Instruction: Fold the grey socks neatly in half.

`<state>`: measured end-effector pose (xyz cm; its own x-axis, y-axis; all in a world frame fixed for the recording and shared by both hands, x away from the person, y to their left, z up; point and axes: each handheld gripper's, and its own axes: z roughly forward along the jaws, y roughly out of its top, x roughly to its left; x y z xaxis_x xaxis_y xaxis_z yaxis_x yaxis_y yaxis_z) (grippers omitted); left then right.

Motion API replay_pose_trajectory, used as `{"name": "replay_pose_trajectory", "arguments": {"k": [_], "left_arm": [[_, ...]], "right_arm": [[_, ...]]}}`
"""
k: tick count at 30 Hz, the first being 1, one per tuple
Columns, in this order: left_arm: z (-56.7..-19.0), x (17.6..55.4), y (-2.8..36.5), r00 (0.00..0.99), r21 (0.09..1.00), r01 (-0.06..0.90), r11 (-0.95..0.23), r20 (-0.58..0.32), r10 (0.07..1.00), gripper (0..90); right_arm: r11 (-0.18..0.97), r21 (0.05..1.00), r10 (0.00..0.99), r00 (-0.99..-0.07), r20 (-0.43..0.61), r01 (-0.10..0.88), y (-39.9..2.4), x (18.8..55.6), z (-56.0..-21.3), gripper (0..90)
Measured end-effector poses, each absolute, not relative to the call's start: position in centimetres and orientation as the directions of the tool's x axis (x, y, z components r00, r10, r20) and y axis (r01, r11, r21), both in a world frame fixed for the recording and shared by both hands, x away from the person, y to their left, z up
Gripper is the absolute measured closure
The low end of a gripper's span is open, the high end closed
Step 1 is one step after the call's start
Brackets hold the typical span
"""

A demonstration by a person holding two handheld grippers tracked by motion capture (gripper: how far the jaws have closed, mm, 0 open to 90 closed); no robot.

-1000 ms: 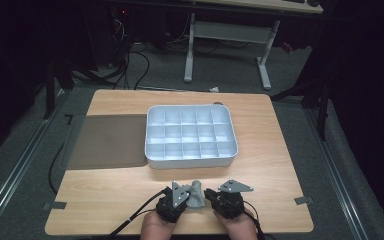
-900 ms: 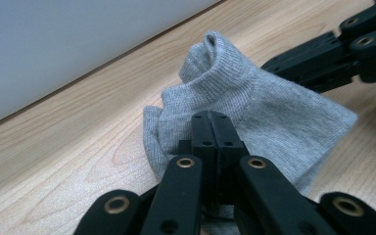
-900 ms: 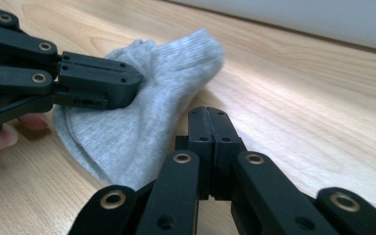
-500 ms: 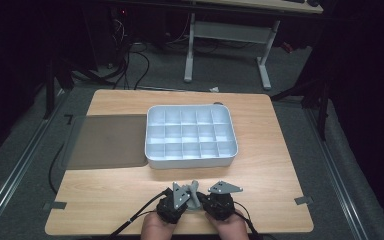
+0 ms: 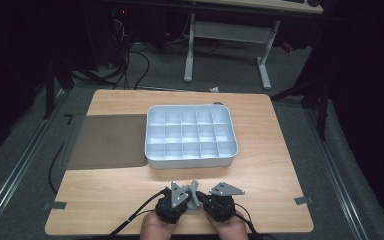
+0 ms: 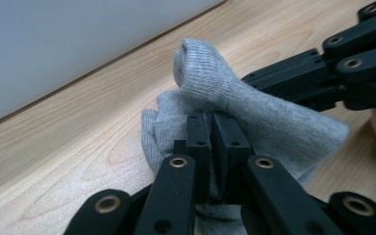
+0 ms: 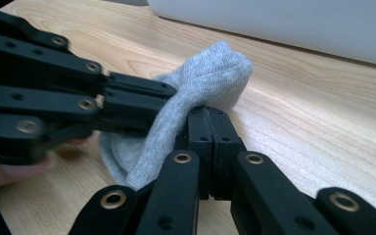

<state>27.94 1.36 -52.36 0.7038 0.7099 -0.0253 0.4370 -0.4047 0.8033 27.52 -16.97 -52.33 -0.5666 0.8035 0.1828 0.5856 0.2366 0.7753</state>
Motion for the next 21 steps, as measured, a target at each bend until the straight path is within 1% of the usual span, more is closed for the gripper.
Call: {"name": "replay_pose_trajectory", "arguments": {"k": [4,6,9,11,12,15,16,18,21], "left_arm": [[-51.8,27.7,1.7,0.705,0.82,0.422,-0.386,-0.029,0.709,84.8],[-51.0,27.4,2.6,0.698,0.841,0.4,-0.363,-0.024,0.715,84.3],[-50.5,27.3,3.7,0.686,0.851,0.397,-0.342,-0.028,0.727,84.2],[-50.6,27.3,4.5,0.679,0.848,0.4,-0.348,-0.018,0.734,84.4],[-50.7,27.3,4.8,0.676,0.845,0.404,-0.35,-0.017,0.737,84.5],[-51.7,27.4,5.6,0.662,0.828,0.448,-0.336,-0.055,0.748,84.9],[-51.7,27.4,5.6,0.662,0.828,0.448,-0.336,-0.055,0.748,85.0],[-52.9,27.2,6.1,0.648,0.808,0.493,-0.322,-0.095,0.756,85.5],[-53.1,27.2,6.1,0.65,0.794,0.507,-0.337,-0.095,0.754,85.5]], "right_arm": [[0.239,0.772,0.806,-0.564,0.18,0.589,-17.0,27.6,-52.5,90.0],[0.241,0.769,0.808,-0.562,0.179,0.592,-16.9,27.5,-52.5,90.0],[0.24,0.768,0.807,-0.561,0.182,0.594,-16.9,27.5,-52.5,90.0],[0.24,0.768,0.806,-0.563,0.184,0.594,-17.0,27.5,-52.6,90.0],[0.239,0.767,0.804,-0.564,0.187,0.596,-17.0,27.5,-52.6,89.8],[0.245,0.77,0.799,-0.572,0.184,0.589,-17.0,27.4,-52.6,88.3],[0.245,0.77,0.799,-0.572,0.184,0.589,-17.0,27.4,-52.6,88.3],[0.239,0.767,0.802,-0.566,0.19,0.595,-17.2,27.3,-52.6,87.6],[0.237,0.769,0.803,-0.565,0.19,0.594,-17.4,27.2,-52.6,87.7]]}}
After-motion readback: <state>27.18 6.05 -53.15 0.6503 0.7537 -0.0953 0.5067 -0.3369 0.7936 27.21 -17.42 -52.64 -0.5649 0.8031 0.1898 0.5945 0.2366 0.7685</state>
